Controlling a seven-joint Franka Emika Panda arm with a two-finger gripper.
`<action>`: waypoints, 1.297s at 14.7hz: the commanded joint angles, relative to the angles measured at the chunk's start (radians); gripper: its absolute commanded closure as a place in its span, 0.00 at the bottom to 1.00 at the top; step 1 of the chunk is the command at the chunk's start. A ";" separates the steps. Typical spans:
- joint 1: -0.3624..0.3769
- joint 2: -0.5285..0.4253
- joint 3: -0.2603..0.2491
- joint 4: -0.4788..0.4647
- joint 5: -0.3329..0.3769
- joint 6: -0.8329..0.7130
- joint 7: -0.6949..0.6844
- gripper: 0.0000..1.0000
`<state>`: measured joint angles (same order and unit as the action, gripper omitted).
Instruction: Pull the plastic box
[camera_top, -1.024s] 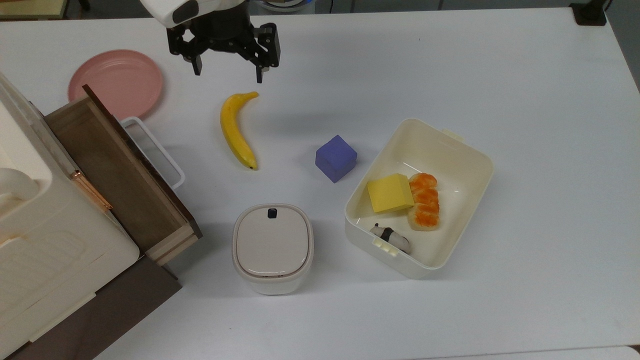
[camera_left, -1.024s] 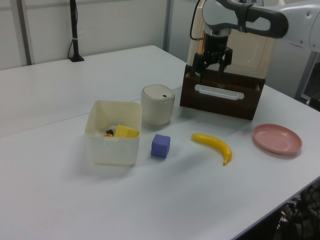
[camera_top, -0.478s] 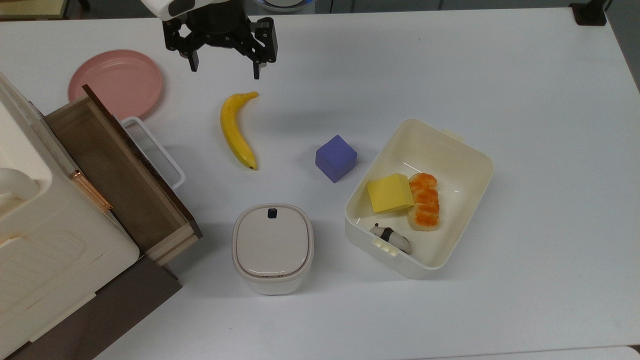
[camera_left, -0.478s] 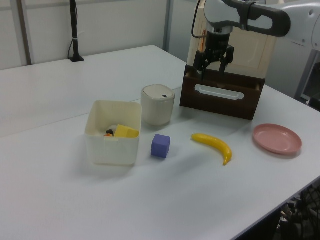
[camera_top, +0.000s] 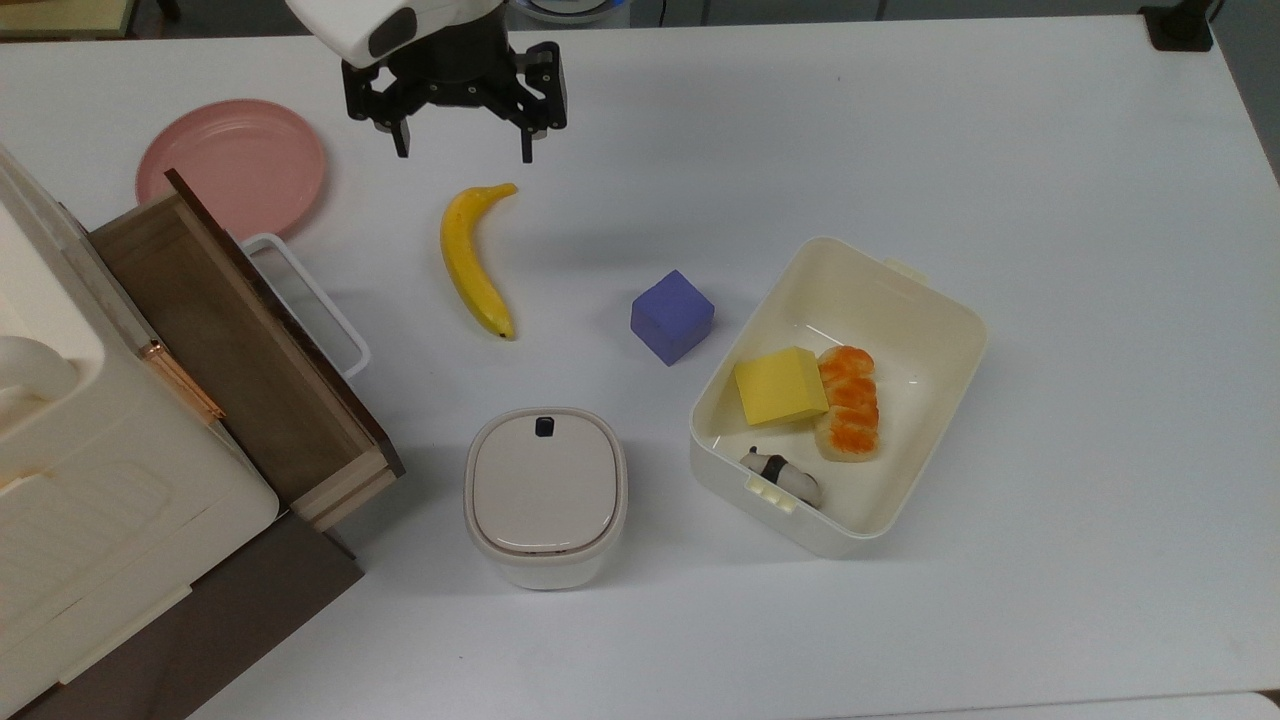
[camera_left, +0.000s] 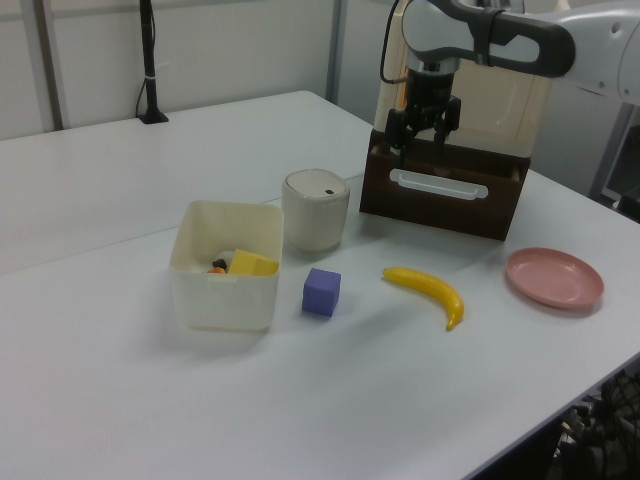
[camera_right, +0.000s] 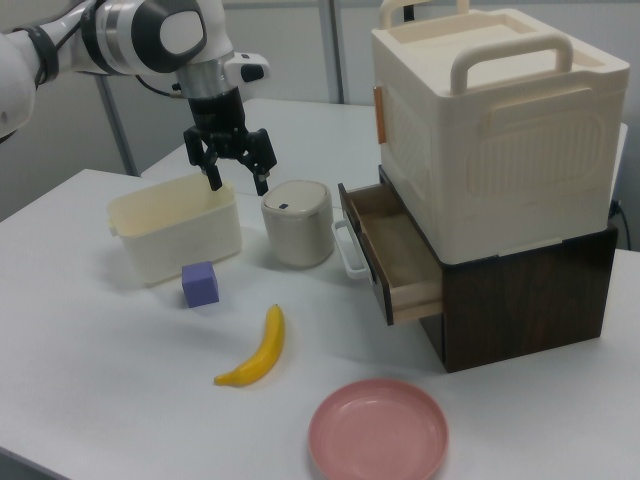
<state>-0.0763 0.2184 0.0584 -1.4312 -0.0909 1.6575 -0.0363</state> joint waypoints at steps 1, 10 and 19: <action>0.009 -0.008 0.001 -0.044 0.022 -0.012 -0.083 0.00; 0.099 0.075 0.001 -0.029 0.131 0.136 -0.472 0.00; 0.325 0.252 -0.002 0.028 0.089 0.410 -0.531 0.00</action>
<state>0.2113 0.4224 0.0714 -1.4315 0.0132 2.0153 -0.5453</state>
